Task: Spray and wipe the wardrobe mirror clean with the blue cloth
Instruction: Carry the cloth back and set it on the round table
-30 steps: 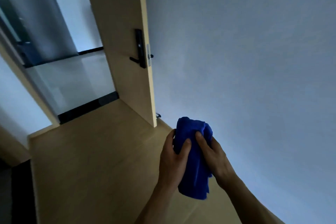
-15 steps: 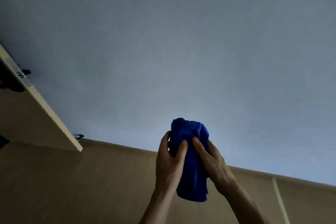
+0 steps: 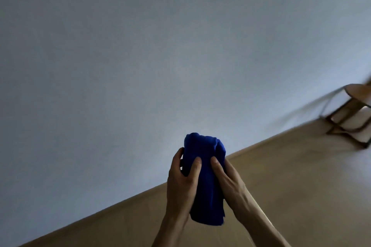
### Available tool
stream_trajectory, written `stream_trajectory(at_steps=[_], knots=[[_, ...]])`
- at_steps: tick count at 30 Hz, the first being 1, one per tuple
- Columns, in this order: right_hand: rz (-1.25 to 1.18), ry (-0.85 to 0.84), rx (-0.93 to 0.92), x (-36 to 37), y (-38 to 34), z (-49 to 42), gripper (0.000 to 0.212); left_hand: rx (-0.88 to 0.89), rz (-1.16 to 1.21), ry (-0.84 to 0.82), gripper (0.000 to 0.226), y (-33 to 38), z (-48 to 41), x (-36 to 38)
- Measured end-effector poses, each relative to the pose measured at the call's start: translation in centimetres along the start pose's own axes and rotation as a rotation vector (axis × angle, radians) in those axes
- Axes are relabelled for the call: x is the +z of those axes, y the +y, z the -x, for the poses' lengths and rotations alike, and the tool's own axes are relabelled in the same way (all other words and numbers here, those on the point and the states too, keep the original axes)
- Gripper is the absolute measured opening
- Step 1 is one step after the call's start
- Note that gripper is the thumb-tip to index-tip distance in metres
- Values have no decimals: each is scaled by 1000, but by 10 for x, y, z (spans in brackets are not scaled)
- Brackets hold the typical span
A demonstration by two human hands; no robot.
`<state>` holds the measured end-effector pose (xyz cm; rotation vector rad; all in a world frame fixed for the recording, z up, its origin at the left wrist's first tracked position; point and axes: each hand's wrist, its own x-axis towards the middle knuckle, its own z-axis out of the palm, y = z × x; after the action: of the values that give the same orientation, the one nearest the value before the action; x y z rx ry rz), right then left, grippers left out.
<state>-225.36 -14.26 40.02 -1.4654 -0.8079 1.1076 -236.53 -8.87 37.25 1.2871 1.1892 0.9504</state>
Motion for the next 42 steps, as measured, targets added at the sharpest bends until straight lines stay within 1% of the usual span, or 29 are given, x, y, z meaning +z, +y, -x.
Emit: stream_trajectory(at_steps=[3, 4, 6, 11, 18, 22, 27, 28, 31, 36, 38, 41, 42], knots=[[-48, 98, -29, -21, -1, -1, 32, 18, -22, -91, 68, 6, -7, 24], [-60, 125, -35, -28, -2, -1, 32, 23, -34, -116, 71, 7, -10, 33], [-77, 179, -48, -44, -3, -3, 33, 38, -61, -173, 72, 11, -14, 51], [-104, 285, -48, -92, -6, -13, 26, 67, -106, -295, 66, 22, -20, 100], [-120, 369, -51, -178, -12, -43, 27, 146, -179, -353, 66, 39, -38, 193], [-132, 404, -69, -236, -17, -55, 27, 175, -176, -399, 57, 48, -45, 255], [-163, 467, -90, -312, -21, -56, 26, 179, -155, -493, 74, 53, -44, 332], [-182, 483, -89, -326, -21, -55, 25, 175, -157, -518, 72, 53, -43, 347], [-205, 556, -91, -366, -16, -51, 24, 184, -156, -593, 40, 56, -40, 391], [-205, 707, -50, -430, -1, -57, 25, 165, -138, -740, 29, 53, -40, 461], [-211, 744, -39, -453, 3, -64, 25, 161, -130, -762, 27, 53, -45, 490], [-209, 803, -26, -492, 4, -80, 23, 138, -124, -798, 41, 52, -59, 538], [-206, 822, -23, -506, 4, -86, 22, 133, -120, -813, 41, 52, -65, 555]])
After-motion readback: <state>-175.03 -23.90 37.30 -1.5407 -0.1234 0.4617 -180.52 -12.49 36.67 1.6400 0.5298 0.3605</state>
